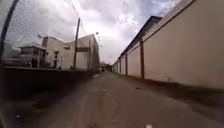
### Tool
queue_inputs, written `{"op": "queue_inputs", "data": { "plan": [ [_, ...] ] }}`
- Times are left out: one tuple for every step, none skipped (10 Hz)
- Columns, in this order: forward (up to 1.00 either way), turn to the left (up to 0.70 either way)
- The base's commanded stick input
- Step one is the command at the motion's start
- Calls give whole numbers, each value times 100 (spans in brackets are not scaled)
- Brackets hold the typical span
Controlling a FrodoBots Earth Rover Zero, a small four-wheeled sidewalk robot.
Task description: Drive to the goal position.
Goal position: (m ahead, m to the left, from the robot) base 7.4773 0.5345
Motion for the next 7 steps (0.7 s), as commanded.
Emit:
{"op": "queue_inputs", "data": {
  "plan": [
    [70, 0],
    [70, 0],
    [70, 0],
    [70, 0],
    [70, 0],
    [70, 0],
    [70, 0]
  ]
}}
